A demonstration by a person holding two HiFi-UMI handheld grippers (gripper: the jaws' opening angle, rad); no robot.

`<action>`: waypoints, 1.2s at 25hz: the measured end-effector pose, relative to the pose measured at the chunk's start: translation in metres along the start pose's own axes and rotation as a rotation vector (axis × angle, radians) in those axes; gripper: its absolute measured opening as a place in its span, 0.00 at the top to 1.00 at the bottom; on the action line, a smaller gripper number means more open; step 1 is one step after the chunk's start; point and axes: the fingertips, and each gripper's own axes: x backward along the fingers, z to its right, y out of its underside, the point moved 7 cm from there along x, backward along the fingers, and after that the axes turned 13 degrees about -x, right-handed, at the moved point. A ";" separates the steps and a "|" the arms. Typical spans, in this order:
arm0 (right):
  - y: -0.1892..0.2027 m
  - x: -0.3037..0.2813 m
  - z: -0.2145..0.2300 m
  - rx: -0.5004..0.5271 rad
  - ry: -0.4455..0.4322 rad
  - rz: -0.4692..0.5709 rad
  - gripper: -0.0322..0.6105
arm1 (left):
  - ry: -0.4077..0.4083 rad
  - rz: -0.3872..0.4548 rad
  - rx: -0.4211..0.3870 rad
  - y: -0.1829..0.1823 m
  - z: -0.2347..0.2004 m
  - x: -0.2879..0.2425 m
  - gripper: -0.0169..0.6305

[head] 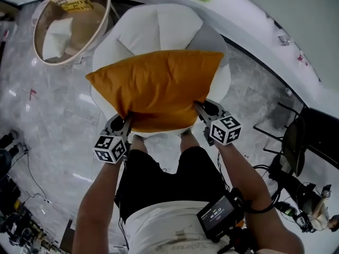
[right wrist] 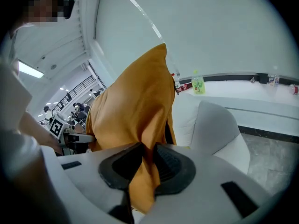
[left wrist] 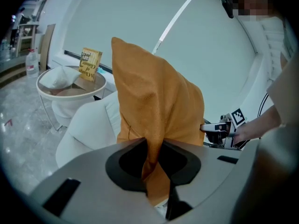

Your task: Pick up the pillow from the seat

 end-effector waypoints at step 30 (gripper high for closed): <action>-0.068 0.093 -0.053 0.029 -0.095 0.114 0.82 | -0.010 0.067 -0.035 -0.089 0.066 0.080 0.86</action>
